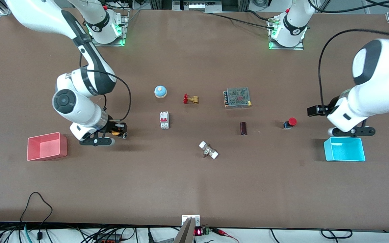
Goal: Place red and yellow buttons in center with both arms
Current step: 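Carry the yellow button toward the breaker while the left gripper carries the red button, then open the left gripper releasing the red button while the right gripper lowers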
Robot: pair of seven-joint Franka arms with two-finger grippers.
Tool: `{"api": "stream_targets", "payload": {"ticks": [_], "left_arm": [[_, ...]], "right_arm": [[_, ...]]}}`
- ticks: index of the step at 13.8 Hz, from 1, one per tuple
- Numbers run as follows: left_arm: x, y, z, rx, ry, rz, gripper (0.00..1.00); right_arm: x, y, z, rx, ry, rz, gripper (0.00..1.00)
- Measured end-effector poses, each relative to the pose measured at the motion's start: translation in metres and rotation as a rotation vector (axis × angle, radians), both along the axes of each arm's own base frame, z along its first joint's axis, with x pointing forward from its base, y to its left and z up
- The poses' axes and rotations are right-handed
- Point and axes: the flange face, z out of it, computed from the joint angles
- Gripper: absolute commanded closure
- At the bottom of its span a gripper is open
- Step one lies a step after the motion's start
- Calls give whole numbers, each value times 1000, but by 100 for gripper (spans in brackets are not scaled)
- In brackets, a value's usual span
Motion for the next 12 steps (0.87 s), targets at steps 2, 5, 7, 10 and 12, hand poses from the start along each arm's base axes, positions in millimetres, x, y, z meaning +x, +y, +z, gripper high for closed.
{"api": "stream_targets", "payload": {"ticks": [2, 5, 7, 10, 12], "left_arm": [[-1, 1, 13, -6, 2, -32, 0], [-5, 1, 33, -16, -23, -95, 0], [-8, 4, 43, -22, -35, -134, 0], [-10, 8, 55, -23, -58, -155, 0], [-12, 7, 67, -16, -101, -156, 0]], "right_arm": [[-3, 1, -13, 1, 7, 3, 65], [-5, 1, -26, -10, 10, 17, 65], [-7, 4, -34, -20, 6, 36, 65], [-10, 6, -46, -52, 2, 78, 65], [-10, 7, -49, -57, 3, 86, 65]]}}
